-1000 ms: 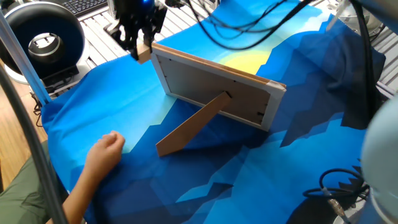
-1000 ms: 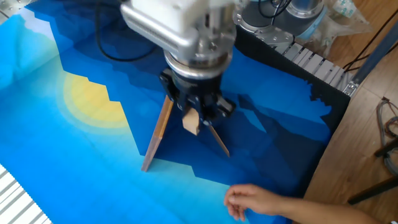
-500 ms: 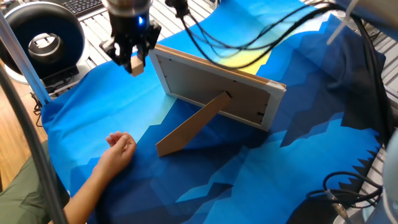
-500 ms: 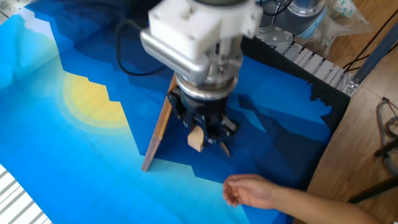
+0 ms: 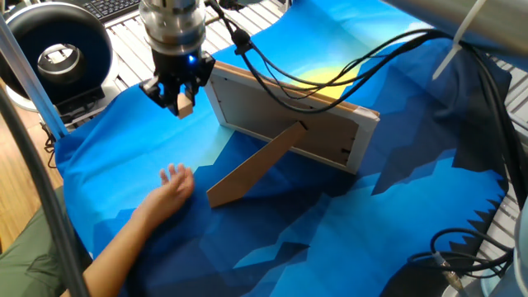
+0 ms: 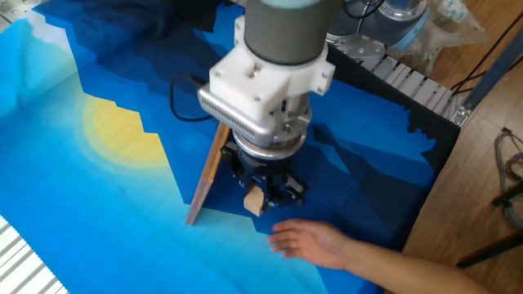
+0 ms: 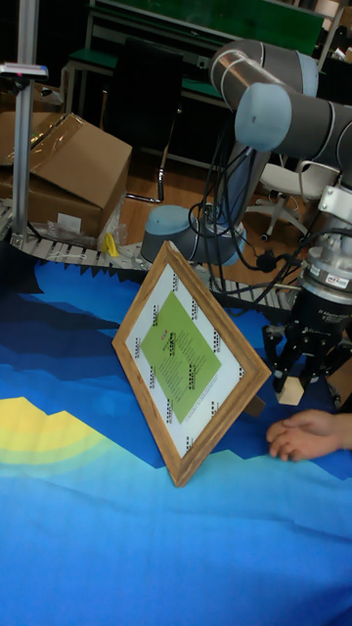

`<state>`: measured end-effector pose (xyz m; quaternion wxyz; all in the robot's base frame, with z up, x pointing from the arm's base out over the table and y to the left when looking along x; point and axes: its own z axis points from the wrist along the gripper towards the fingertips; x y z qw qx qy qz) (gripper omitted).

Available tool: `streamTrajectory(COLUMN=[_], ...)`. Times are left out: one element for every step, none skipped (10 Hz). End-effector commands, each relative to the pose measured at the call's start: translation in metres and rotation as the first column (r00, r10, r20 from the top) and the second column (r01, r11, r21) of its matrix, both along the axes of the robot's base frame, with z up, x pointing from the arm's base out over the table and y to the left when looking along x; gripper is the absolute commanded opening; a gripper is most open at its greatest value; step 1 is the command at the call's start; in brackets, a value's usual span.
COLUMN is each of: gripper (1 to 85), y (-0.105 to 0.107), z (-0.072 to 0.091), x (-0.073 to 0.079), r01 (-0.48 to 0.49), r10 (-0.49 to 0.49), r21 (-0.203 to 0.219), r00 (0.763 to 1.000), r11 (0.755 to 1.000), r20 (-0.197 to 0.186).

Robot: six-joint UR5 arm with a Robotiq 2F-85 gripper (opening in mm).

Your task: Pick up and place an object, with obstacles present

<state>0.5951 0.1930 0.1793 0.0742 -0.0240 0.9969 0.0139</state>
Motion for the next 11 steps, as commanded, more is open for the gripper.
streamTrajectory(gripper=[38.7, 44.3, 49.3, 54.0, 57.7, 60.3, 62.7, 68.3, 75.3, 76.3, 76.0], y=[0.0008, 0.0002, 0.0014, 0.0043, 0.0044, 0.0048, 0.0048, 0.0046, 0.0073, 0.0073, 0.0053], z=[-0.0090, -0.0081, -0.0072, -0.0069, -0.0069, -0.0064, -0.0051, -0.0047, -0.0048, -0.0049, -0.0048], x=[-0.0007, -0.0009, -0.0023, -0.0025, -0.0027, -0.0030, -0.0039, -0.0055, -0.0068, -0.0065, -0.0050], r01=[-0.058, -0.073, -0.093, -0.105, -0.120, -0.132, -0.156, -0.183, -0.200, -0.206, -0.200], r10=[0.058, 0.073, 0.093, 0.105, 0.120, 0.132, 0.156, 0.183, 0.200, 0.206, 0.200], r21=[-0.004, -0.011, -0.011, -0.002, -0.004, -0.005, -0.008, -0.011, -0.001, -0.002, -0.010], r00=[0.998, 0.997, 0.996, 0.994, 0.993, 0.991, 0.988, 0.983, 0.980, 0.979, 0.980], r11=[0.998, 0.997, 0.996, 0.994, 0.993, 0.991, 0.988, 0.983, 0.980, 0.979, 0.980], r20=[0.001, 0.003, 0.000, 0.002, 0.002, 0.002, 0.001, -0.003, -0.005, -0.003, 0.001])
